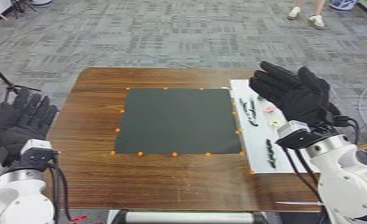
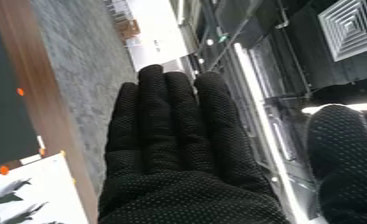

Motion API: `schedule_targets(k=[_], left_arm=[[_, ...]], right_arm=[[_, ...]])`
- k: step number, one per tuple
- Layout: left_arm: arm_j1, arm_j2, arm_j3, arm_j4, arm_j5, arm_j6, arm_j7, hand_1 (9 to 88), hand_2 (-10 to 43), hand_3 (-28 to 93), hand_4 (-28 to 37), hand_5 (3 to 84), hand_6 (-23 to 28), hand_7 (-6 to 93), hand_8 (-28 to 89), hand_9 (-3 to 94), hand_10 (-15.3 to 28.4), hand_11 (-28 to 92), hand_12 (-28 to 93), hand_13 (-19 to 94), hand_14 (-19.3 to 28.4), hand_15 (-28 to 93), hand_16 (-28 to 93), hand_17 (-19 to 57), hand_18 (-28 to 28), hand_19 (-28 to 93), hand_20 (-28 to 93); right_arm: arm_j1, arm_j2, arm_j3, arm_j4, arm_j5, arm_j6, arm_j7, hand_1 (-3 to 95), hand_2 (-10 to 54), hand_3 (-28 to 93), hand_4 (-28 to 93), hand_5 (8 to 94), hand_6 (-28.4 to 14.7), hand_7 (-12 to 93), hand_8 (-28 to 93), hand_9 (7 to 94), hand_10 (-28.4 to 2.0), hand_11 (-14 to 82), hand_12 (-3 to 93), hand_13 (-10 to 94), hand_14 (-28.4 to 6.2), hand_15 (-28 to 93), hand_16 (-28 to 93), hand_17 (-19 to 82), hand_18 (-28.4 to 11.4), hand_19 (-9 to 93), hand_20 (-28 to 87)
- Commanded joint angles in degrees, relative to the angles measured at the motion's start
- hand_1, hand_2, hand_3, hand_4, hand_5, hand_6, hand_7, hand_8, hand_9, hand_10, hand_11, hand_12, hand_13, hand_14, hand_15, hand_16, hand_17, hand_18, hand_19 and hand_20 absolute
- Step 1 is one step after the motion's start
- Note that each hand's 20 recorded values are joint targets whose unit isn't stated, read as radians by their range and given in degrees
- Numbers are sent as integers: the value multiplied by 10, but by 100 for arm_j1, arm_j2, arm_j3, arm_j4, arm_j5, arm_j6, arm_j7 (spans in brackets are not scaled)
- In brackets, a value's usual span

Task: Arrange flowers

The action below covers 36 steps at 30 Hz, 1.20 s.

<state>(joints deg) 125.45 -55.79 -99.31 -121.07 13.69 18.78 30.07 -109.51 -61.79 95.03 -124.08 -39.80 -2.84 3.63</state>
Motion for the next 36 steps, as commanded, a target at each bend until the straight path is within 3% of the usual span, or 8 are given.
schedule_targets(k=[1, 7, 12, 17, 23, 26, 32, 36], left_arm=[[182, 47, -168, -40, 97, 81, 7, 208, 153, 748, -283, 342, 58, 98, -108, 248, 120, 169, 55, 127, 47, 132, -73, -29, 65, 210, 89], [238, -17, -294, -14, 237, -198, -144, 208, 149, 747, -283, 367, 64, 86, -98, 231, 116, 155, 50, 91, 37, 100, -64, -59, 25, 114, 86], [331, -79, -315, -53, 151, -161, -130, 207, 146, 745, -283, 358, 59, 80, -94, 221, 111, 147, 51, 93, 39, 86, -55, -57, 30, 108, 95], [323, -74, -340, -55, 123, -158, -92, 208, 145, 745, -283, 362, 58, 83, -92, 231, 116, 153, 54, 116, 52, 101, -46, -47, 48, 130, 104], [430, -98, -381, -121, 20, -23, -31, 211, 145, 744, -283, 372, 61, 93, -93, 244, 121, 159, 56, 132, 60, 112, -44, -44, 56, 150, 106], [483, -107, -417, -143, -117, -114, -7, 211, 146, 745, -283, 383, 64, 107, -93, 259, 127, 176, 64, 148, 84, 142, -37, -41, 60, 162, 104], [563, -109, -464, -188, -64, 35, 19, 211, 148, 744, -283, 403, 76, 121, -94, 280, 131, 202, 77, 171, 108, 195, -38, -40, 72, 182, 101], [505, -74, -436, -160, 18, -65, -41, 211, 150, 743, -283, 402, 76, 124, -94, 276, 132, 203, 79, 171, 109, 205, -41, -42, 74, 189, 100]], right_arm=[[-40, 22, 14, 116, 45, -209, -227, 18, 134, 820, -223, 478, -69, 77, -96, 448, -144, 80, 98, 339, -117, 217, 35, 153, -131, 322, 131], [-45, 40, 1, 98, -237, -159, -222, -3, 113, 815, -233, 427, -35, 75, -95, 388, -127, 55, 85, 287, -131, 182, 40, 124, -173, 342, 146], [-36, 81, -43, 41, -526, 147, -179, 16, 89, 819, -231, 411, -42, 77, -91, 362, -136, 53, 88, 269, -133, 171, 55, 107, -176, 334, 143], [-89, 354, -268, -165, -2672, 1016, -200, 118, -58, 820, -237, 428, -97, 64, -101, 383, -132, 84, 84, 307, -114, 206, 76, 121, -182, 440, 185], [-296, 747, -475, -216, -4420, 1719, -266, 219, -95, 815, -280, 506, -108, 107, -119, 471, -173, 155, 144, 374, -139, 452, 138, 175, -157, 536, 219], [-449, 820, -372, -320, -5270, 1579, 206, 258, -95, 795, -282, 505, -102, 130, -117, 476, -176, 247, 212, 364, -142, 605, 218, 199, -153, 565, 247], [-792, 1009, -321, -599, -7695, 931, 1675, 245, -95, 776, -283, 465, -84, 253, -126, 407, -187, 483, 361, 379, -173, 761, 412, 216, -207, 722, 431], [-920, 1111, -582, -772, -8927, 491, 2831, 228, -95, 754, -283, 469, -70, 337, -136, 440, -195, 578, 442, 453, -192, 805, 512, 267, -236, 816, 505]])
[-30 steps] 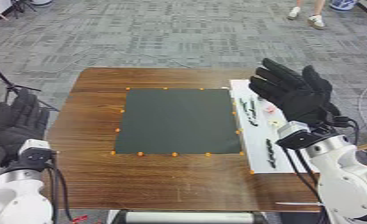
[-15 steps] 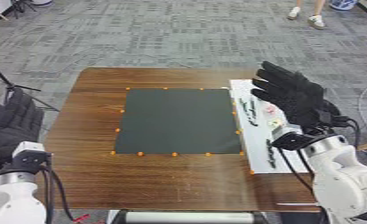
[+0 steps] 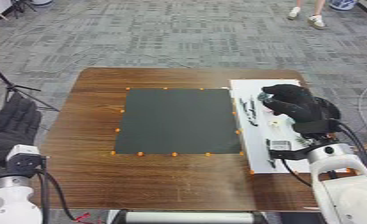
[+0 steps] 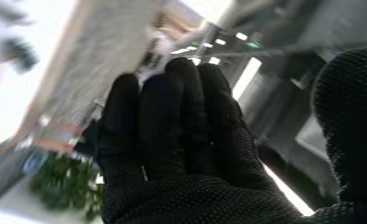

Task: Arrange flowers

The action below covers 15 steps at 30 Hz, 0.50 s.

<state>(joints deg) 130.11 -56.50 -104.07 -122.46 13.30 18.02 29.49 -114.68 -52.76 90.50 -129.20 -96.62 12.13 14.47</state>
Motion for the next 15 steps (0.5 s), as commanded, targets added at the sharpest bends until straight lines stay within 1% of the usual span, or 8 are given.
schedule_targets(k=[1, 3, 5, 8, 11, 12, 14, 15], left_arm=[[21, 1, 43, -2, 68, -5, 19, 211, 151, 742, -283, 402, 76, 125, -94, 275, 132, 203, 79, 171, 109, 207, -42, -42, 75, 189, 100], [-18, 7, 85, 14, 4, 71, 58, 210, 151, 743, -283, 402, 77, 126, -94, 273, 132, 203, 80, 171, 111, 209, -43, -43, 77, 191, 100], [-18, -4, 93, 19, -11, 81, 32, 210, 151, 744, -283, 402, 77, 127, -94, 272, 132, 204, 80, 171, 111, 211, -44, -44, 78, 194, 100], [1, 6, 94, 22, -31, 96, 31, 211, 150, 746, -283, 403, 77, 130, -94, 270, 132, 204, 81, 170, 111, 212, -44, -44, 79, 196, 100], [-37, 39, 108, 44, -3, 191, 85, 211, 151, 745, -283, 403, 78, 131, -95, 269, 132, 205, 82, 170, 112, 214, -44, -45, 80, 198, 100], [-61, 52, 136, 49, -51, 263, 124, 211, 151, 746, -283, 401, 77, 132, -96, 265, 131, 207, 83, 164, 109, 212, -45, -45, 81, 202, 101], [-38, 38, 122, 44, -99, 236, 145, 212, 149, 749, -283, 392, 76, 133, -97, 248, 128, 206, 83, 151, 102, 207, -45, -45, 85, 213, 106], [-1, 33, 102, 30, -71, 231, 145, 213, 149, 749, -283, 389, 76, 134, -97, 244, 127, 206, 83, 148, 101, 207, -44, -46, 85, 216, 108]], right_arm=[[-232, 212, -292, -292, -3283, -1437, 2243, 227, -95, 752, -283, 468, -70, 344, -135, 446, -196, 583, 451, 461, -194, 805, 520, 275, -238, 823, 509], [-137, 168, -389, -337, -3277, -1929, 2762, 225, -95, 752, -283, 451, -82, 347, -128, 439, -211, 580, 472, 460, -203, 801, 534, 274, -249, 825, 509], [-164, 222, -540, -300, -3801, -1956, 2939, 230, -95, 743, -283, 440, -91, 355, -123, 431, -222, 583, 501, 454, -212, 800, 548, 275, -260, 838, 511], [-88, 264, -739, -309, -4157, -2188, 3279, 242, -95, 723, -283, 436, -108, 418, -153, 427, -239, 616, 577, 458, -230, 823, 599, 286, -275, 866, 542], [-29, 294, -906, -242, -4423, -2426, 3575, 252, -95, 699, -283, 443, -115, 427, -163, 429, -247, 624, 605, 465, -242, 836, 632, 299, -282, 884, 561], [-13, 300, -950, -217, -4440, -2463, 3680, 251, -95, 696, -283, 445, -119, 418, -164, 429, -250, 622, 607, 465, -245, 835, 638, 301, -283, 885, 563], [-11, 283, -992, -213, -4440, -2527, 3821, 251, -95, 687, -283, 450, -125, 392, -155, 429, -256, 619, 607, 464, -251, 834, 642, 305, -283, 887, 565], [30, 268, -1023, -208, -4403, -2677, 3907, 252, -95, 683, -283, 452, -127, 386, -150, 429, -257, 620, 605, 464, -253, 835, 641, 306, -283, 888, 565]])
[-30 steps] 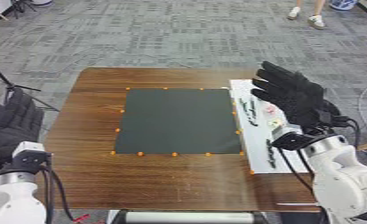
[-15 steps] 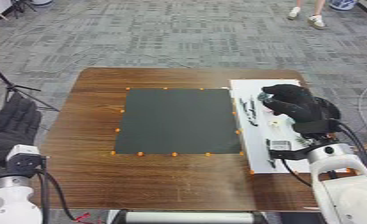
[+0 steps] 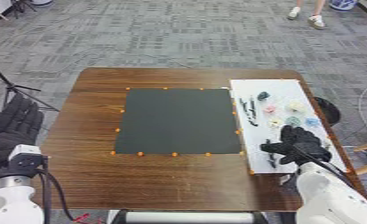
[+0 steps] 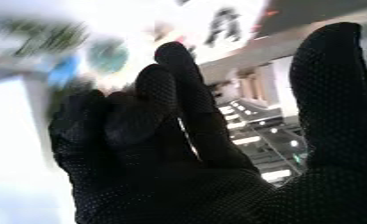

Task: Arrange flowers

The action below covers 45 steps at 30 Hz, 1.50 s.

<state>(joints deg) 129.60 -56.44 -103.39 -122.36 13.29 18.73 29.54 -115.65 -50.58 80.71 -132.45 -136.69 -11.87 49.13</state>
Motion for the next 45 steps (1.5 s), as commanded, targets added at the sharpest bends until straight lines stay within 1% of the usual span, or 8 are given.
schedule_targets(k=[1, 4, 8, 14, 20, 24, 31, 45], left_arm=[[77, 21, 19, 16, -55, 154, 145, 214, 149, 749, -283, 388, 76, 134, -97, 242, 127, 206, 82, 147, 100, 206, -44, -46, 85, 217, 108], [104, 20, 7, 0, -114, 150, 215, 214, 148, 749, -283, 390, 75, 138, -97, 242, 127, 208, 82, 146, 99, 205, -43, -46, 85, 218, 108], [169, 19, 0, -38, -135, 134, 282, 213, 148, 750, -283, 395, 76, 139, -98, 246, 128, 211, 82, 149, 101, 208, -41, -46, 86, 217, 107], [196, 16, -23, -53, -168, 165, 370, 212, 149, 747, -283, 397, 76, 141, -99, 250, 129, 212, 81, 151, 101, 208, -41, -46, 87, 214, 107], [204, 6, -5, -69, -153, 148, 325, 207, 151, 750, -283, 398, 76, 143, -99, 251, 129, 213, 82, 154, 102, 207, -40, -47, 88, 214, 107], [214, 0, -3, -79, -152, 149, 319, 206, 151, 750, -283, 399, 77, 143, -100, 253, 130, 216, 81, 159, 107, 211, -38, -48, 90, 217, 108], [186, -5, -20, -70, -140, 165, 293, 206, 151, 750, -283, 400, 78, 143, -99, 257, 129, 219, 82, 165, 112, 219, -38, -49, 93, 221, 109], [204, 2, -36, -78, -157, 121, 277, 205, 150, 752, -283, 405, 81, 144, -99, 271, 135, 227, 85, 185, 122, 246, -41, -53, 101, 232, 109]], right_arm=[[169, 31, -61, 130, -333, -398, 489, 252, -95, 674, -283, 458, -129, 375, -142, 434, -261, 621, 601, 468, -256, 838, 635, 311, -284, 890, 565], [265, -1, -121, 194, -240, -640, 601, 265, -95, 638, -283, 471, -130, 370, -131, 446, -265, 621, 607, 477, -260, 841, 630, 321, -284, 898, 566], [353, -28, -236, 325, -262, -586, 619, 282, -95, 600, -283, 479, -129, 382, -132, 455, -265, 621, 616, 481, -260, 841, 631, 323, -284, 899, 569], [434, -99, -409, 541, -325, -572, 614, 235, -95, 721, -279, 487, -124, 443, -156, 466, -264, 618, 615, 491, -260, 840, 623, 328, -284, 898, 565], [472, -151, -596, 724, -404, -652, 495, 223, -95, 709, -282, 488, -124, 455, -164, 471, -263, 619, 611, 497, -259, 839, 621, 331, -284, 900, 563], [501, -212, -654, 779, -330, -734, 543, 276, -95, 620, -283, 485, -122, 477, -170, 470, -260, 617, 614, 495, -256, 836, 621, 330, -284, 901, 557], [482, -287, -682, 861, -480, -684, 487, 273, -95, 750, -282, 492, -116, 582, -207, 491, -251, 622, 604, 512, -251, 833, 610, 347, -284, 901, 552], [451, -505, -775, 1110, -543, -808, 340, 341, -95, 777, -283, 558, -85, 542, -188, 530, -230, 603, 580, 534, -235, 815, 609, 353, -284, 895, 544]])
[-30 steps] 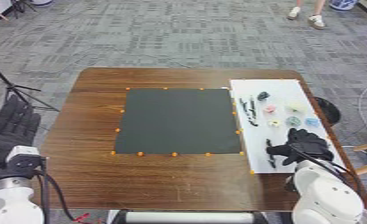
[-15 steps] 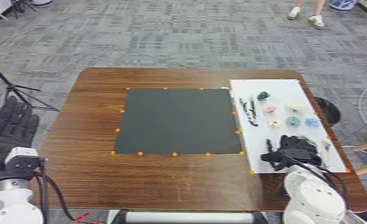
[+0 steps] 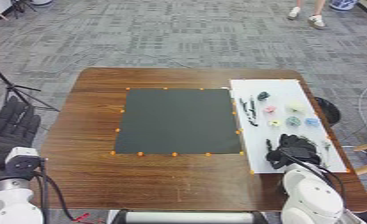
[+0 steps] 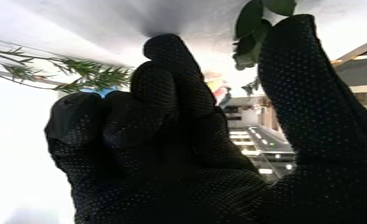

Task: Arrange flowers

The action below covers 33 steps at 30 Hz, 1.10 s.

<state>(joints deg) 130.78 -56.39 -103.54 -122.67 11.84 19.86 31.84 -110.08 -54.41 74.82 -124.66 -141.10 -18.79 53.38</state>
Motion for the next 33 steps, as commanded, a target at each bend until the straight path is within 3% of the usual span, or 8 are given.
schedule_targets(k=[1, 15, 16, 18, 24, 30, 33], left_arm=[[80, -3, -20, -41, -9, 2, 32, 206, 150, 751, -283, 405, 81, 144, -99, 271, 135, 227, 85, 185, 122, 246, -41, -53, 101, 231, 109], [41, -5, 15, -21, -47, -34, 43, 206, 151, 750, -283, 408, 83, 144, -99, 276, 137, 230, 86, 196, 126, 258, -43, -53, 104, 233, 109], [43, -10, 13, -22, -45, -31, 39, 206, 151, 749, -283, 408, 83, 144, -99, 276, 137, 229, 86, 197, 126, 259, -43, -53, 104, 233, 109], [58, -12, 8, -29, -50, -34, 52, 207, 151, 749, -283, 408, 83, 143, -99, 276, 137, 230, 87, 197, 127, 261, -44, -53, 104, 234, 109], [-12, 11, -3, 2, -37, -18, 5, 206, 151, 749, -283, 408, 82, 144, -98, 277, 137, 229, 87, 198, 127, 263, -46, -54, 105, 236, 110], [-5, 11, -43, -7, -78, -23, 66, 206, 151, 750, -283, 407, 82, 143, -99, 277, 137, 230, 87, 198, 128, 264, -46, -54, 105, 235, 109], [35, 12, -88, -11, -234, -116, 128, 206, 150, 751, -283, 408, 82, 144, -98, 277, 137, 229, 87, 198, 128, 264, -46, -54, 105, 235, 109]], right_arm=[[-133, -112, -215, 334, -122, -110, -94, 345, -95, 777, -283, 560, -84, 545, -187, 534, -227, 604, 580, 539, -232, 814, 608, 355, -284, 895, 543], [-140, -96, -655, 536, -335, -82, -474, 363, -95, 779, -283, 580, -68, 605, -198, 573, -207, 607, 589, 575, -215, 804, 612, 375, -284, 906, 536], [-137, -128, -623, 526, -238, -199, -499, 370, -95, 778, -283, 601, -60, 599, -171, 592, -199, 604, 585, 591, -210, 801, 608, 380, -284, 907, 534], [-101, -186, -568, 495, -5, -551, -412, 481, -95, 656, -283, 636, -22, 577, 128, 639, -178, 594, 571, 624, -194, 791, 599, 397, -284, 915, 522], [-115, -237, -424, 498, 315, -557, -236, 526, -95, 713, -282, 697, -11, 591, 184, 687, -151, 520, 628, 646, -174, 769, 575, 411, -280, 919, 502], [-168, -180, -278, 415, 342, -157, -146, 532, -95, 745, -282, 702, -7, 604, 168, 729, -112, 430, 680, 695, -143, 730, 564, 449, -264, 926, 470], [-222, -92, -237, 312, 140, 399, -144, 532, -95, 762, -238, 697, -3, 614, 162, 769, -99, 367, 703, 721, -123, 710, 555, 471, -256, 932, 450]])
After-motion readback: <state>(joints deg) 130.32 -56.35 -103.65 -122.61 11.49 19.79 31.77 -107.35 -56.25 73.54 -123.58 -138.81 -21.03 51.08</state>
